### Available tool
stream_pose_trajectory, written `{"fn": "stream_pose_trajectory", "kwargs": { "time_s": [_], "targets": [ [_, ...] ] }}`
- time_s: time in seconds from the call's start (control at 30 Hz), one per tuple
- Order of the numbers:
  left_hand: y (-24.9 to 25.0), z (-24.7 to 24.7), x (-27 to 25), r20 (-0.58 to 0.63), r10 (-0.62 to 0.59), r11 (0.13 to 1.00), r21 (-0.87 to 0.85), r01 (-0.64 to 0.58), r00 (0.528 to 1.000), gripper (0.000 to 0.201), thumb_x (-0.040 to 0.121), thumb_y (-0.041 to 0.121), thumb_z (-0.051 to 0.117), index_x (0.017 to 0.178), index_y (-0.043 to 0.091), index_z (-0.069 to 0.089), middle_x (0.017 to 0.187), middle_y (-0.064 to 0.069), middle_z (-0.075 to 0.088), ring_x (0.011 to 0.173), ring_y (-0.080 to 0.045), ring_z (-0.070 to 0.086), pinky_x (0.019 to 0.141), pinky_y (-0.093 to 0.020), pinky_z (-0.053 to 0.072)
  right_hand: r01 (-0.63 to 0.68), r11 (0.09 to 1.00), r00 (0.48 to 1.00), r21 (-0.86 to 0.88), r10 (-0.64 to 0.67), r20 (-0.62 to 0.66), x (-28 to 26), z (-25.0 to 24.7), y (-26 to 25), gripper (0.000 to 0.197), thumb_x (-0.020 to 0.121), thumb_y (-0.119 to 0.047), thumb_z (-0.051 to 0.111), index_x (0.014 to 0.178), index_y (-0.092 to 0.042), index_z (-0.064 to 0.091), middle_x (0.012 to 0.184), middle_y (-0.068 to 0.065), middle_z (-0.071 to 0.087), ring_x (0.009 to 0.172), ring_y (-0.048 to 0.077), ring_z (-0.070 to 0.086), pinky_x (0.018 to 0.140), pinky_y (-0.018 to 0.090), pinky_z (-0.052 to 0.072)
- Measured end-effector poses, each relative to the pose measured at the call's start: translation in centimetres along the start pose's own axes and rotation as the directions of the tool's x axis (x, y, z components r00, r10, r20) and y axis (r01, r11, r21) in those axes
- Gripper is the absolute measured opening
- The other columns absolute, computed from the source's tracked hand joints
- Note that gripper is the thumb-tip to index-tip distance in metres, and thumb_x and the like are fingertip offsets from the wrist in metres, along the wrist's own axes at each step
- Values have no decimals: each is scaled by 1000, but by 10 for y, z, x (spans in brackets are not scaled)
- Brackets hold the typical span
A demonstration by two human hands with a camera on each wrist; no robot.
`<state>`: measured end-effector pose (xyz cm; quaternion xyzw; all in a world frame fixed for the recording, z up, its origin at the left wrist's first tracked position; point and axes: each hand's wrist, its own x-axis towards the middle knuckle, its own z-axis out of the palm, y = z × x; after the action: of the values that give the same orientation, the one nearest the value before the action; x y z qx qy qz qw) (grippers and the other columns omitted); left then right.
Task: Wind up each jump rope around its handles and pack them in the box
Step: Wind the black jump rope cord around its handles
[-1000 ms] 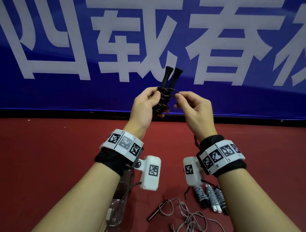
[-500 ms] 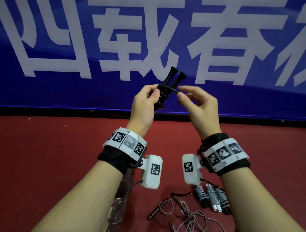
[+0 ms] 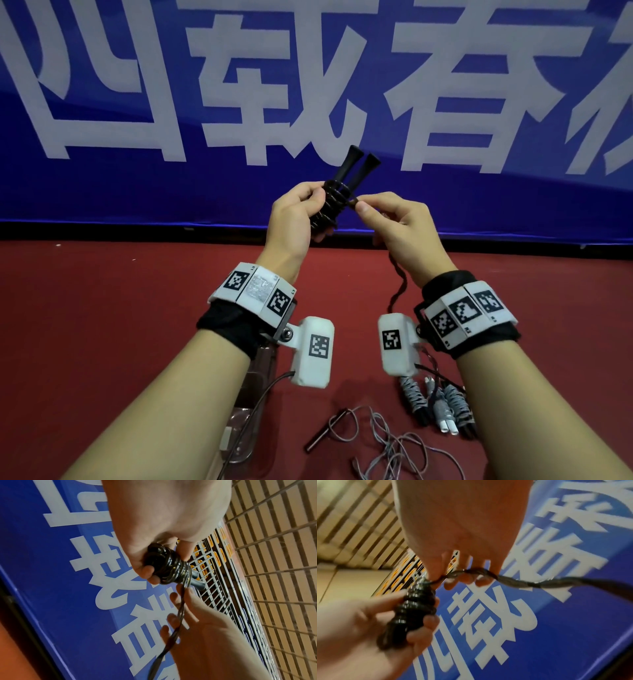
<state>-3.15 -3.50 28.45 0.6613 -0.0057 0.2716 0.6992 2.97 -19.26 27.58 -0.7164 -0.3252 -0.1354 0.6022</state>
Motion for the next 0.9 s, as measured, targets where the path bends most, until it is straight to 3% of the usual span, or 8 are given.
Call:
{"fn": "stream_pose_trajectory", "kwargs": {
  "time_s": [0.13,0.23,0.33,0.43,0.6,0.77,0.83,0.9],
  "targets": [
    [2,3,-5,22,-39,997,-69,40,999,30,106,16,44,106,11,74,85,-11,71,62,-23,59,53,-29,41,-183,959,983,214,176,51,-1,-3,-1,13,92,-20,73,100,-12,79,62,-12,54,59,10,37,53,23,30],
    [4,7,-7,68,-82,987,-132,90,994,35,105,19,41,100,10,74,88,-14,72,57,-25,56,49,-29,35,-304,865,952,400,256,169,0,-7,-2,30,90,-16,73,120,-14,71,90,-6,70,63,10,42,51,19,29],
    [7,6,-9,188,-216,947,-200,252,958,36,102,23,39,99,2,68,78,-15,67,45,-22,46,45,-29,19,-306,843,928,443,160,335,-2,-8,-4,45,91,-17,70,135,-19,62,115,-6,69,67,9,44,52,20,25],
    [11,-1,-6,268,-332,914,-144,379,904,33,97,23,38,88,5,65,68,-11,61,42,-21,43,42,-26,18,-282,888,914,365,133,383,-5,-6,-5,36,91,-22,70,127,-20,70,99,2,67,64,12,43,53,20,28],
    [15,-3,-5,197,-345,933,-34,358,918,33,101,19,37,99,1,65,66,-16,64,48,-25,48,40,-24,32,-316,839,947,443,249,204,-6,-2,7,19,84,-28,73,97,-16,78,70,3,53,52,9,37,51,22,29],
    [16,-12,-5,225,-301,939,-100,329,927,29,103,14,38,91,2,61,64,-13,56,50,-23,43,35,-24,32,-374,800,921,469,262,288,-5,5,2,19,82,-26,75,98,-16,75,93,13,51,52,7,35,48,21,24],
    [18,-11,-8,275,-290,932,-136,336,917,30,104,15,36,90,3,60,62,-11,56,48,-21,44,35,-23,29,-424,739,898,524,269,347,-5,4,2,33,86,-25,76,115,-12,70,109,11,53,57,6,38,48,19,23],
    [19,-8,-13,386,-324,885,-200,421,864,27,102,16,34,93,4,57,61,-9,56,40,-16,43,36,-23,27,-460,695,872,552,235,430,-7,4,1,46,89,-29,68,132,-13,62,120,0,63,67,7,41,52,22,19]
  ]
}}
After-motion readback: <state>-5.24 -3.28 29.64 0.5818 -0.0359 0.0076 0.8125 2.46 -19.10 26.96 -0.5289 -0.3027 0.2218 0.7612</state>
